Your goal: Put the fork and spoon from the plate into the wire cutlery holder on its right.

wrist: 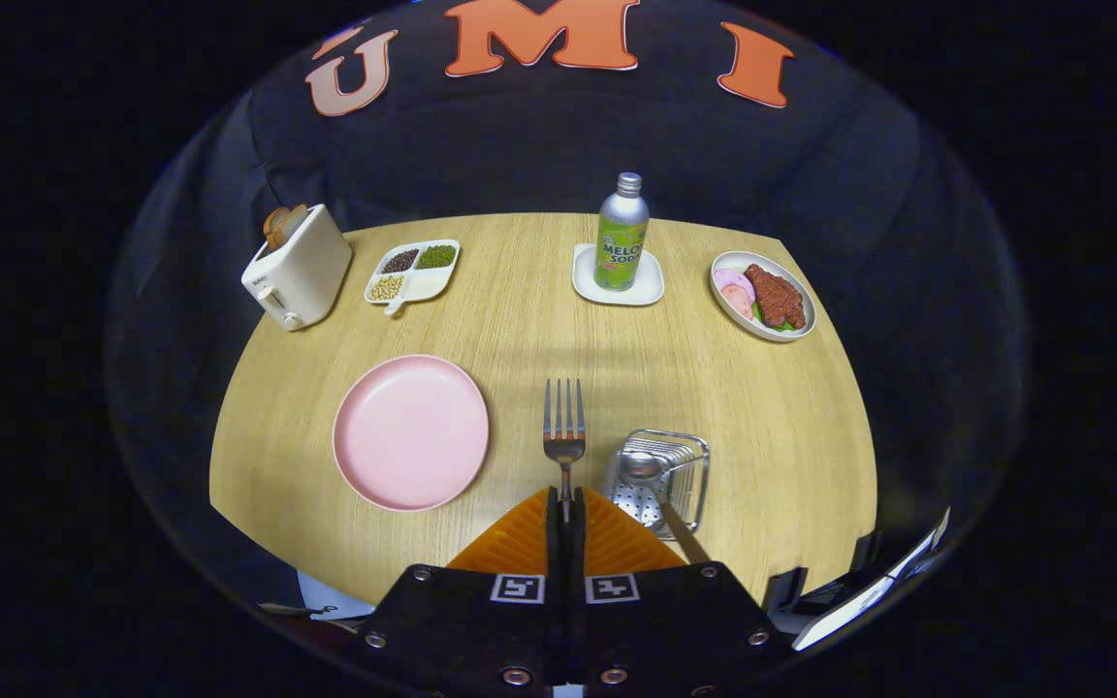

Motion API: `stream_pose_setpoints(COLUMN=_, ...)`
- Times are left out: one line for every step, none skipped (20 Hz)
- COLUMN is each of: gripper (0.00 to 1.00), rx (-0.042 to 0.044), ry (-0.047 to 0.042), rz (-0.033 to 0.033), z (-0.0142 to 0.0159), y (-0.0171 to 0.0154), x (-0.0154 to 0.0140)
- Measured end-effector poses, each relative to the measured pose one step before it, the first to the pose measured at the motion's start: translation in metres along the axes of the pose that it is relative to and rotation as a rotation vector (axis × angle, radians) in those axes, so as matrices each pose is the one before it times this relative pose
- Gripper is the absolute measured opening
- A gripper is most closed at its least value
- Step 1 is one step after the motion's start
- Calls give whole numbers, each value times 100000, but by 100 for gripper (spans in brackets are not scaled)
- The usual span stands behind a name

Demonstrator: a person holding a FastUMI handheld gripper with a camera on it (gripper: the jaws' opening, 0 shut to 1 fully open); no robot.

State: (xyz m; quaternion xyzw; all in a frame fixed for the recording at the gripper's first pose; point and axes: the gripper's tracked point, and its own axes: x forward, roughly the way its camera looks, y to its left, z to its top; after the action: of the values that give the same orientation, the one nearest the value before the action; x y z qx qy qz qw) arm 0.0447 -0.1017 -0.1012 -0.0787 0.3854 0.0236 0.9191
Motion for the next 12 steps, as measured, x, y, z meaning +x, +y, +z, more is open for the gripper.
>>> stream_pose_setpoints(gripper=1, rx=-979, ry=1211, rz=-187, z=-76, y=-886, x=-224)
stream_pose_setpoints(gripper=1, rx=-1332, ry=1610, rz=-80, z=-197, y=-689, x=-177)
stream_pose_setpoints(gripper=1, rx=-1431, ry=1768, rz=-52, z=-110, y=-637, x=22)
stream_pose_setpoints(gripper=1, rx=-1578, ry=2017, rz=165, z=-325, y=-646, x=84)
stream_pose_setpoints(gripper=1, rx=-1435, ry=2140, rz=157, z=-284, y=-611, x=46)
stream_pose_setpoints(gripper=1, rx=-1290, ry=2155, rz=304, z=-396, y=-478, x=157)
stream_pose_setpoints(gripper=2, rx=-973, ry=2019, rz=540, z=-337, y=-383, x=85)
stream_pose_setpoints(gripper=2, rx=-1041, ry=2094, rz=696, z=-473, y=-365, x=109)
stream_pose_setpoints(gripper=2, rx=-1198, ry=1561, rz=450, z=-229, y=-310, x=119)
stream_pose_setpoints(gripper=2, rx=-1441, ry=1891, rz=206, z=-441, y=-294, x=186)
stream_pose_setpoints(gripper=2, rx=-1357, ry=1956, rz=148, z=-359, y=-255, x=231)
stream_pose_setpoints(gripper=2, rx=-1318, ry=2014, rz=235, z=-349, y=-205, x=264)
